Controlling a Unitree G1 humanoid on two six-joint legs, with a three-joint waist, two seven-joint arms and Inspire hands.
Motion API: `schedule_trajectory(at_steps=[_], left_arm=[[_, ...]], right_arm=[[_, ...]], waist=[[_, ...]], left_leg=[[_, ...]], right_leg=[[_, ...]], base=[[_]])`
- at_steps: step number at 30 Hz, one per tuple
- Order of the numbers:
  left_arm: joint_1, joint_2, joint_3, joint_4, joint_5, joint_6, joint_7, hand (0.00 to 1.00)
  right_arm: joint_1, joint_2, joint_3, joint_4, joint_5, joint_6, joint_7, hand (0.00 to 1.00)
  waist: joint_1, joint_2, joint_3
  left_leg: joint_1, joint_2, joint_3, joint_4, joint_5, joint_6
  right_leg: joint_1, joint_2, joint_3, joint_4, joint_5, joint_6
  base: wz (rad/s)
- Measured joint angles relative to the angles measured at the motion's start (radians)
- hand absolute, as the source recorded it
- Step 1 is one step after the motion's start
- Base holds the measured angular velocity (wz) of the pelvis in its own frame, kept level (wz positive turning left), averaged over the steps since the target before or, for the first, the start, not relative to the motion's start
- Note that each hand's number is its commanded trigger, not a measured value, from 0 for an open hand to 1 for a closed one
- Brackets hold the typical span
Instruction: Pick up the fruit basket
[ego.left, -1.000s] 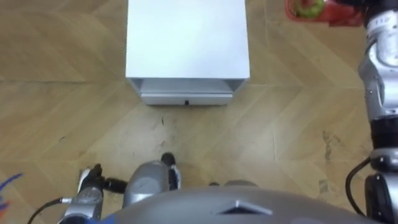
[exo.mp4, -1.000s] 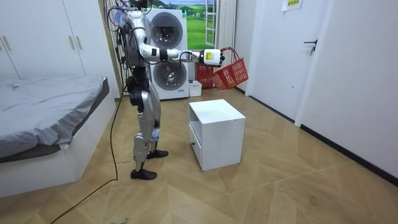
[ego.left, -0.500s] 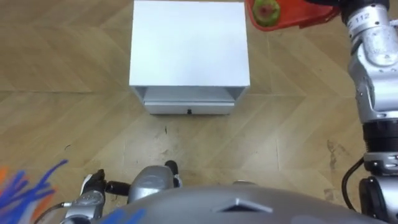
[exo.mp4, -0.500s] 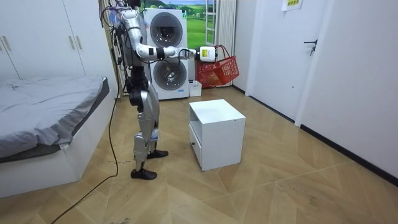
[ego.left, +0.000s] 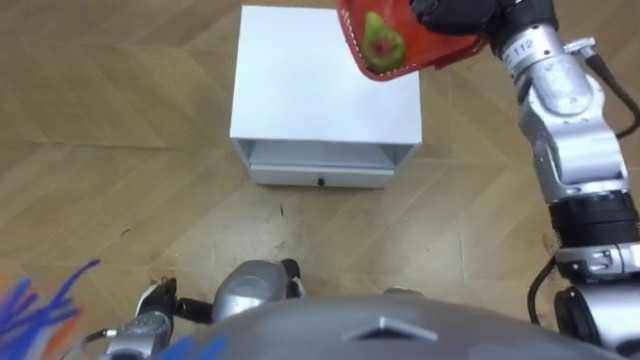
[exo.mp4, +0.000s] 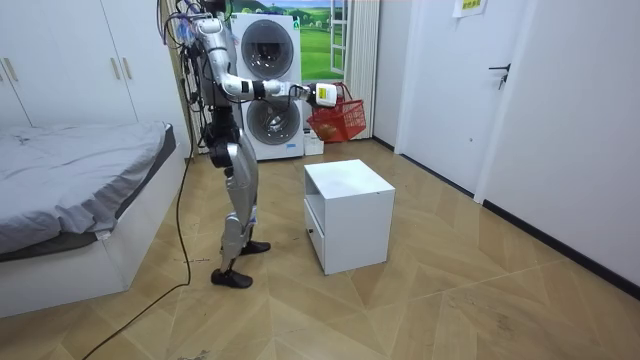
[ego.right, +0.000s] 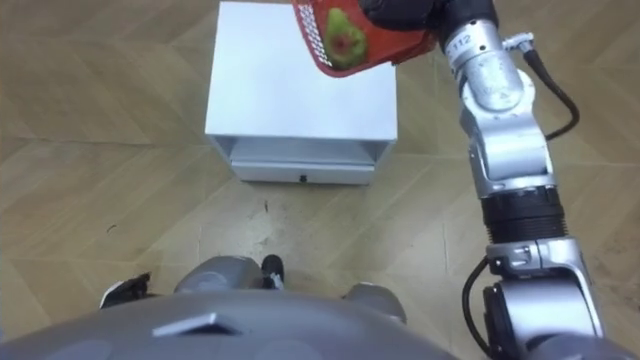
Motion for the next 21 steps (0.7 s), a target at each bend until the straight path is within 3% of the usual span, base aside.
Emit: schedule_trajectory(at_steps=[2, 3, 5, 7, 8, 10, 11, 15, 21], left_arm=[[-0.003, 0.007, -0.004, 0.004, 0.000, -0.003, -0.008, 0.00], [-0.005, 0.015, -0.018, 0.002, 0.002, -0.002, -0.007, 0.00], [-0.014, 0.031, -0.040, 0.001, 0.009, -0.002, -0.009, 0.00], [-0.019, 0.043, -0.072, 0.005, 0.010, 0.000, -0.009, 0.00], [-0.020, 0.048, -0.084, 0.004, 0.011, 0.000, -0.013, 0.00], [-0.018, 0.051, -0.082, 0.007, 0.030, 0.002, -0.021, 0.00], [-0.013, 0.037, -0.081, 0.009, 0.057, 0.007, -0.020, 0.00], [-0.017, 0.031, -0.087, 0.026, 0.079, 0.024, -0.018, 0.00], [0.006, 0.028, -0.136, 0.026, 0.078, 0.046, -0.025, 0.00]], right_arm=[[0.007, 0.022, 0.004, 0.045, 0.001, 0.001, 0.007, 1.00], [0.021, 0.032, 0.005, 0.062, 0.000, 0.002, 0.012, 1.00], [0.031, 0.042, 0.014, 0.062, 0.000, 0.014, 0.021, 1.00], [0.031, 0.042, 0.026, 0.062, 0.001, 0.018, 0.030, 1.00], [0.031, 0.042, 0.033, 0.063, 0.000, 0.022, 0.034, 1.00], [0.030, 0.048, 0.038, 0.069, -0.009, 0.021, 0.037, 1.00], [0.025, 0.048, 0.038, 0.102, -0.011, 0.019, 0.039, 1.00], [-0.022, 0.058, 0.044, 0.256, 0.024, 0.022, 0.043, 1.00], [-0.027, 0.078, 0.064, 0.350, 0.076, 0.020, 0.039, 1.00]], waist=[[0.003, 0.002, 0.0009], [-0.001, 0.015, 0.0064], [0.002, 0.014, 0.0051], [0.005, 0.013, 0.0042], [0.004, 0.016, 0.0041], [0.006, 0.014, 0.0027], [0.009, 0.030, -0.0059], [0.034, 0.040, 0.0007], [0.035, 0.042, 0.0046]], left_leg=[[0.006, -0.005, -0.006, 0.030, -0.018, 0.013], [0.004, -0.006, -0.023, 0.043, -0.032, 0.019], [-0.009, -0.005, -0.030, 0.046, -0.036, 0.026], [-0.022, -0.003, -0.039, 0.051, -0.034, 0.029], [-0.023, -0.003, -0.044, 0.050, -0.035, 0.031], [-0.020, -0.020, -0.055, 0.045, -0.038, 0.032], [-0.020, -0.016, -0.066, 0.035, -0.043, 0.030], [-0.024, -0.012, -0.089, 0.006, -0.040, 0.024], [-0.033, -0.012, -0.108, -0.008, -0.039, 0.024]], right_leg=[[-0.022, -0.013, 0.012, 0.067, 0.012, 0.000], [-0.035, -0.009, 0.019, 0.074, 0.019, -0.003], [-0.062, 0.017, 0.061, 0.030, 0.013, 0.001], [-0.098, 0.041, 0.064, -0.054, 0.008, 0.004], [-0.109, 0.056, 0.062, -0.131, 0.024, -0.003], [-0.112, 0.072, 0.059, -0.227, 0.136, -0.023], [-0.098, 0.076, 0.050, -0.241, 0.147, -0.023], [-0.086, 0.083, 0.013, -0.289, 0.150, -0.029], [-0.092, 0.085, -0.007, -0.304, 0.150, -0.028]], base=[[0.08], [0.07], [0.06], [0.18], [0.34], [0.33], [0.22], [0.15], [0.08]])
